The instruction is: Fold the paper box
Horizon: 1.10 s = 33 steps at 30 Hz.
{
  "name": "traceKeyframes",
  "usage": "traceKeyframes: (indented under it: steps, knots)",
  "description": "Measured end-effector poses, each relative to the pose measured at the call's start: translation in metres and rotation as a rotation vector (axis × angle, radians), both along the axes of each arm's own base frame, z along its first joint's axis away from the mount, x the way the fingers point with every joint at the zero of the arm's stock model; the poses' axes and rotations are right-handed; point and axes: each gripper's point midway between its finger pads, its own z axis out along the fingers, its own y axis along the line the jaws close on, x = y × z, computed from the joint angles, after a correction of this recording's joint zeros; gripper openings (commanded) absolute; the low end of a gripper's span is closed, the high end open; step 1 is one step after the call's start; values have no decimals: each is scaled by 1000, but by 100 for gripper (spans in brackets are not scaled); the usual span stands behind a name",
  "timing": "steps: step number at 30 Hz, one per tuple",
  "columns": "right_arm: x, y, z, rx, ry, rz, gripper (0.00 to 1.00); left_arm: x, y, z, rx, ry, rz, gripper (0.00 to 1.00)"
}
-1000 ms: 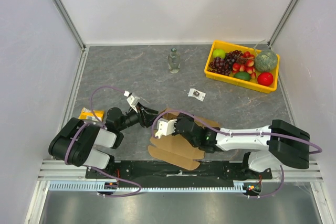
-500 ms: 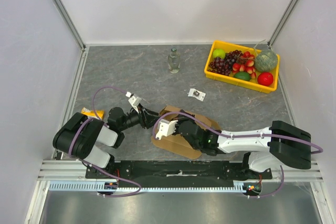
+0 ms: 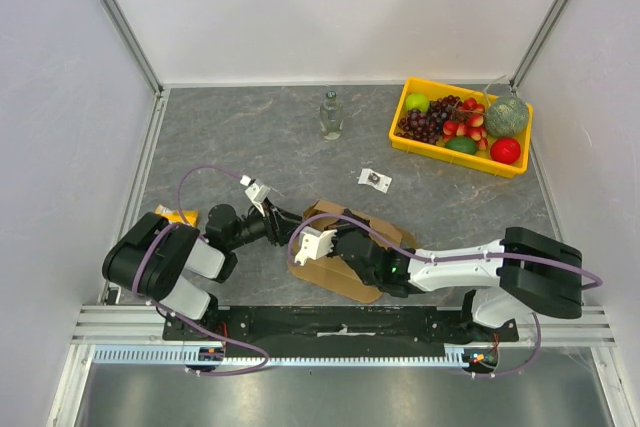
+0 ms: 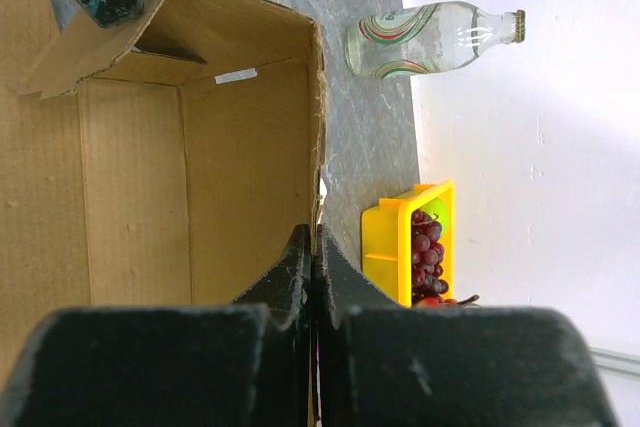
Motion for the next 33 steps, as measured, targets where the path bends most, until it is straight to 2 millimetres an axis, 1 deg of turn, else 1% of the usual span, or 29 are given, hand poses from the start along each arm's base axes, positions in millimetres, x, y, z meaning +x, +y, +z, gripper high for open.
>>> traceKeyframes:
  steps: [5,10,16,19,21,23,27,30,33]
  knots:
    - [0,1,-3,1,3,-1,0,-1,0,3,-4,-11,0,55]
    - [1,2,-8,-7,6,-2,0,0,2,20,-25,-67,5,56]
    - [3,2,-11,-7,9,-8,0,2,8,42,-52,-146,29,56]
    - [3,2,-11,-5,10,-9,0,7,14,52,-61,-175,69,56]
    - [4,2,-11,-5,10,-9,0,13,18,53,-57,-171,113,56]
    - [4,2,-11,-5,9,-9,0,22,23,50,-44,-145,163,56]
    - [4,2,-12,-9,7,-7,0,40,32,37,-1,-67,259,56]
    - [3,2,-13,-9,8,-5,0,53,37,23,34,-8,314,56]
    - [3,2,-13,-9,7,-2,0,60,38,9,65,42,338,55]
